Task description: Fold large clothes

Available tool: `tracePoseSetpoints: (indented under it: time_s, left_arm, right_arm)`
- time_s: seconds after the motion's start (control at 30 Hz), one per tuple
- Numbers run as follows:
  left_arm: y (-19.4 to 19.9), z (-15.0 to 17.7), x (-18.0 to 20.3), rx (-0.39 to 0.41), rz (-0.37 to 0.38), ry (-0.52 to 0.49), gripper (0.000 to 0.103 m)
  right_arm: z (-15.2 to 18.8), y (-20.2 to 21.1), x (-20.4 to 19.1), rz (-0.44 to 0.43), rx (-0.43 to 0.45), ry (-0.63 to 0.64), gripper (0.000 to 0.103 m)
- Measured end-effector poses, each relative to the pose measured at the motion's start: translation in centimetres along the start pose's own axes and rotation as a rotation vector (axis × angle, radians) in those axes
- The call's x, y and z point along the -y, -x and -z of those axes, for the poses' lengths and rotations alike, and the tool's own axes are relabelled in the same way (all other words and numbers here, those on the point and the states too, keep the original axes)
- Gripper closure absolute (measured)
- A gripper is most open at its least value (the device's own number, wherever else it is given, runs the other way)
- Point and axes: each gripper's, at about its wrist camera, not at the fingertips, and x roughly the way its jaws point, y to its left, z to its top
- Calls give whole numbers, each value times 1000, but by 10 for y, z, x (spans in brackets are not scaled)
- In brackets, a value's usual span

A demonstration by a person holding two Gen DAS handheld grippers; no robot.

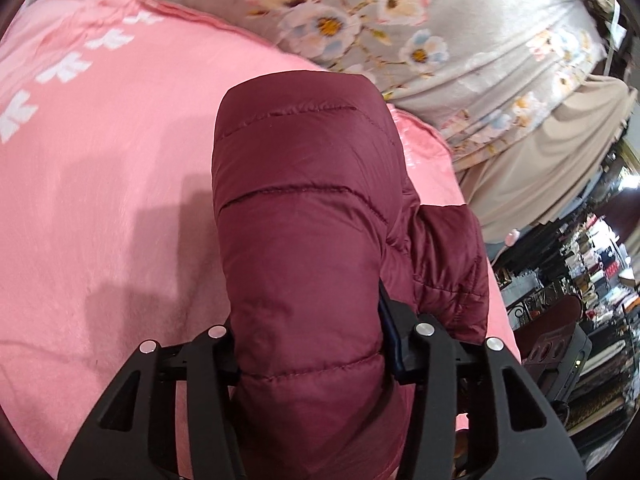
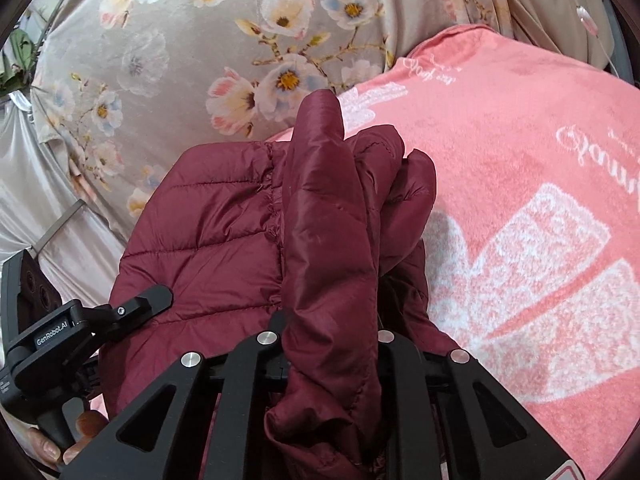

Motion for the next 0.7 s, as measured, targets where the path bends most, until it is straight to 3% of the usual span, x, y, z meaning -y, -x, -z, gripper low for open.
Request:
tracePoseSetpoints:
  time_s: [0.37, 0.7]
  left_arm:
    - [63, -5, 49, 129, 126, -91, 58]
    - [171, -4, 73, 368, 274, -192, 58]
  right_arm:
    - [-20, 89, -48, -38, 211, 107, 87]
    - [-38, 181, -124, -167, 441, 299, 87]
